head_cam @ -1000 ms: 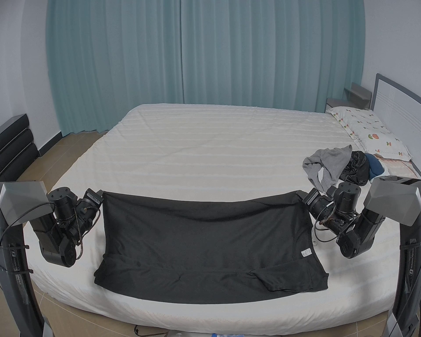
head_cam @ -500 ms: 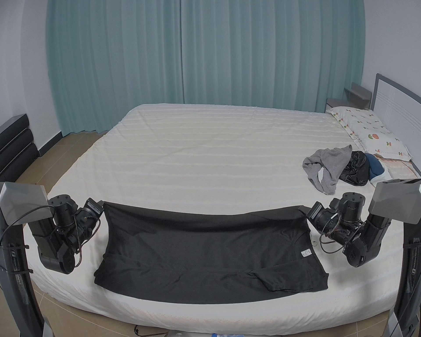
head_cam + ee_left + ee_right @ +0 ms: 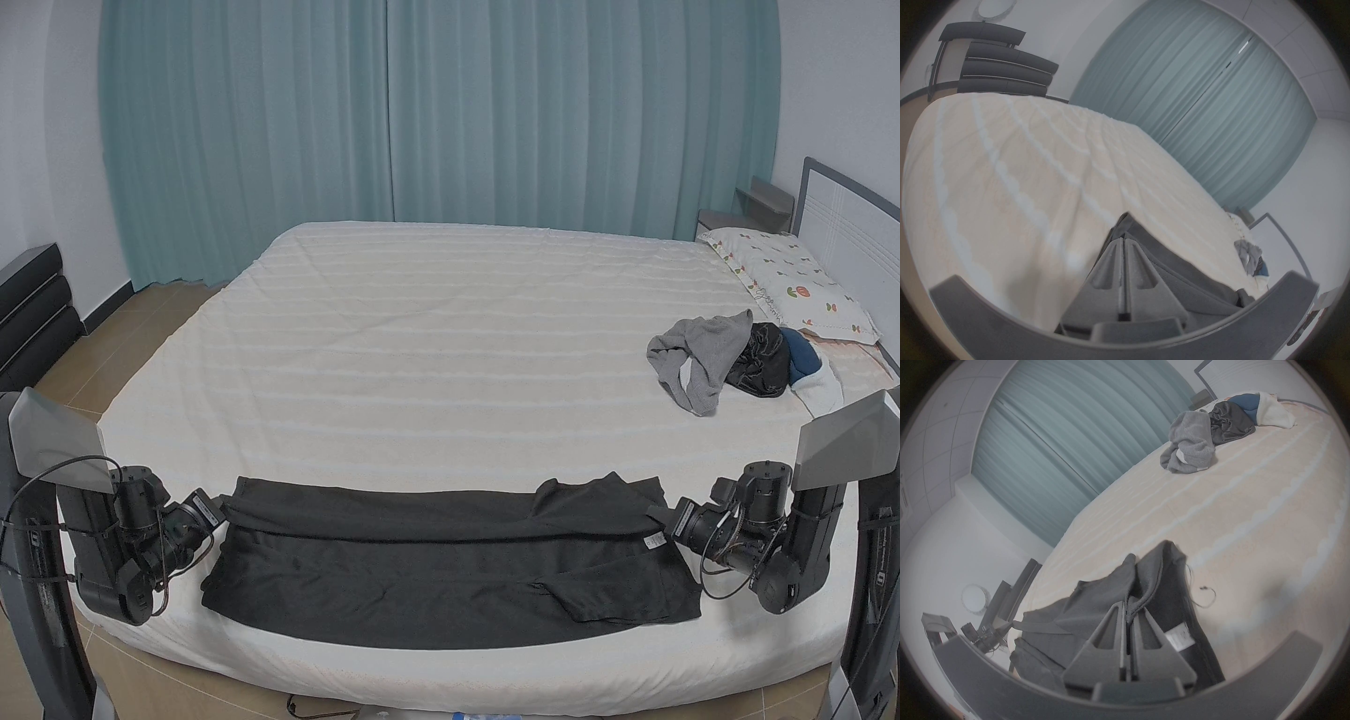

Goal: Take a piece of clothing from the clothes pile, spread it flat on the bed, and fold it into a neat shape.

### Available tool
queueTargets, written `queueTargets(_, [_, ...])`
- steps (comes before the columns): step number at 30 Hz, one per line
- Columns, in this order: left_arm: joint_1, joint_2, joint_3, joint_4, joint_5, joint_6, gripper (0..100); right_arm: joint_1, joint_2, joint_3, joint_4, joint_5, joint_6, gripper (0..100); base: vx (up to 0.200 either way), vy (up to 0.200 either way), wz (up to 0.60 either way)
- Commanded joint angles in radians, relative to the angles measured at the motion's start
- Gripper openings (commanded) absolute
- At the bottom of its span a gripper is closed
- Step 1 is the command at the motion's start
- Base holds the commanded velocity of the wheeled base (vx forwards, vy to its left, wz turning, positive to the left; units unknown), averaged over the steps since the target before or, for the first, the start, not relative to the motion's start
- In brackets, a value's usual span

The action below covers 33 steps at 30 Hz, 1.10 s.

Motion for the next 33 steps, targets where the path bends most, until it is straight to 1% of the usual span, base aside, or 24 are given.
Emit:
queueTargets(1, [0.000,0.029,0.050,-0.018,-0.001,0.020,0,0.003,0.050,0.059,-0.022,0.003,-0.023,0,0.000,0.000,0.00])
queueTargets(4, [0.002,0.022,0.061,-0.018,-0.004,0.020,0,-0.005,0.040,0.063,-0.022,0.003,-0.023,0,0.000,0.000,0.00])
queueTargets(9, [0.006,0.002,0.090,-0.018,-0.037,0.023,0,-0.012,0.026,0.082,-0.024,0.001,-0.028,0,0.000,0.000,0.00])
queueTargets(14, [0.008,0.000,0.093,-0.018,-0.037,0.034,0,-0.012,0.017,0.092,-0.024,0.003,-0.032,0,0.000,0.000,0.00])
queueTargets(15, [0.019,0.002,0.094,-0.018,-0.038,0.060,0,-0.012,0.013,0.094,-0.024,0.003,-0.032,0,0.000,0.000,0.00])
queueTargets(22, [0.045,-0.009,0.093,-0.018,-0.040,0.059,0,-0.023,-0.028,0.106,-0.024,0.012,-0.020,0,0.000,0.000,0.00])
queueTargets(30, [0.043,0.010,0.120,-0.018,-0.038,0.063,0,-0.019,0.015,0.128,-0.024,0.012,-0.035,0,0.000,0.000,0.00])
queueTargets(33, [0.040,0.026,0.136,-0.018,-0.040,0.077,0,-0.022,0.043,0.118,-0.022,0.012,-0.057,0,0.000,0.000,0.00])
